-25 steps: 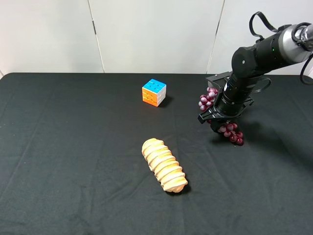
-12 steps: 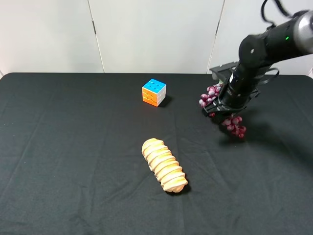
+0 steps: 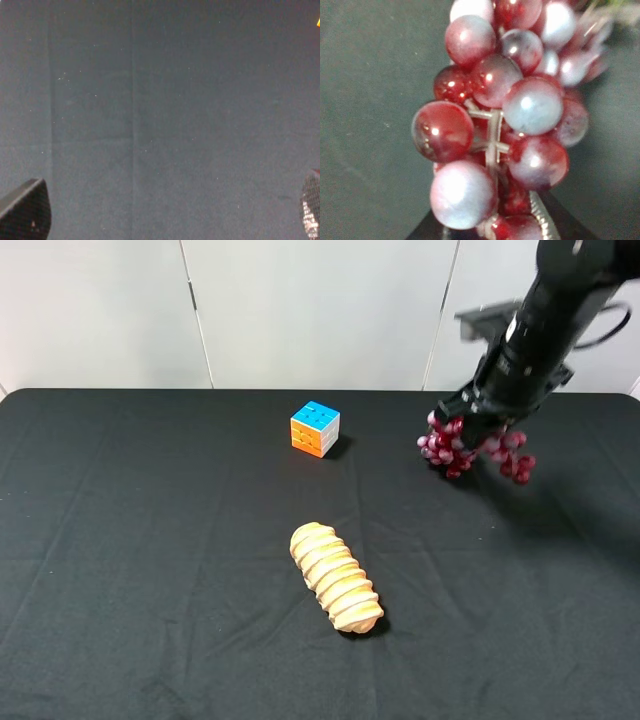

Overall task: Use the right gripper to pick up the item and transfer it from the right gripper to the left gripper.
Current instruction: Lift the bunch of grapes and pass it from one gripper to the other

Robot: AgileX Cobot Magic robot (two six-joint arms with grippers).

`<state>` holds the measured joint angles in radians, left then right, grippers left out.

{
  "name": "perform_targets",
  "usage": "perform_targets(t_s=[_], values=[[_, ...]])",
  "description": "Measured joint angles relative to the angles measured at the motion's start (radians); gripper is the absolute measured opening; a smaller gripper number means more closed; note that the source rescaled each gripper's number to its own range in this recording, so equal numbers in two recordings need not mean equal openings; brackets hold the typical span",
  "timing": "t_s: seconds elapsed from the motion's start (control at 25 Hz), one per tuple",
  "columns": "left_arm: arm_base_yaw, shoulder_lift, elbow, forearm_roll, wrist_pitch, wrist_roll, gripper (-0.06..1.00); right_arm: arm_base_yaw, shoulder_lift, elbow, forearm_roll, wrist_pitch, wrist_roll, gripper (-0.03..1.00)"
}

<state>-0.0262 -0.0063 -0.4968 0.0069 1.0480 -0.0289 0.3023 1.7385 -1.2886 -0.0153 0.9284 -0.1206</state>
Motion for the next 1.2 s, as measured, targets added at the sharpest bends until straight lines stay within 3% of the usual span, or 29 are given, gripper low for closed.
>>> perform_targets(t_s=[0.24, 0.44, 0.64, 1.2], values=[[0.000, 0.000, 0.000, 0.000, 0.000, 0.000, 1.00, 0.000, -0.003, -0.171, 0.028, 0.183, 0.000, 0.04], [0.000, 0.000, 0.000, 0.000, 0.000, 0.000, 1.00, 0.000, -0.003, -0.299, 0.031, 0.277, 0.000, 0.03], [0.000, 0.000, 0.000, 0.000, 0.000, 0.000, 1.00, 0.000, -0.019, -0.383, 0.050, 0.286, 0.000, 0.01], [0.000, 0.000, 0.000, 0.000, 0.000, 0.000, 1.00, 0.000, -0.155, -0.391, 0.180, 0.295, -0.028, 0.01]])
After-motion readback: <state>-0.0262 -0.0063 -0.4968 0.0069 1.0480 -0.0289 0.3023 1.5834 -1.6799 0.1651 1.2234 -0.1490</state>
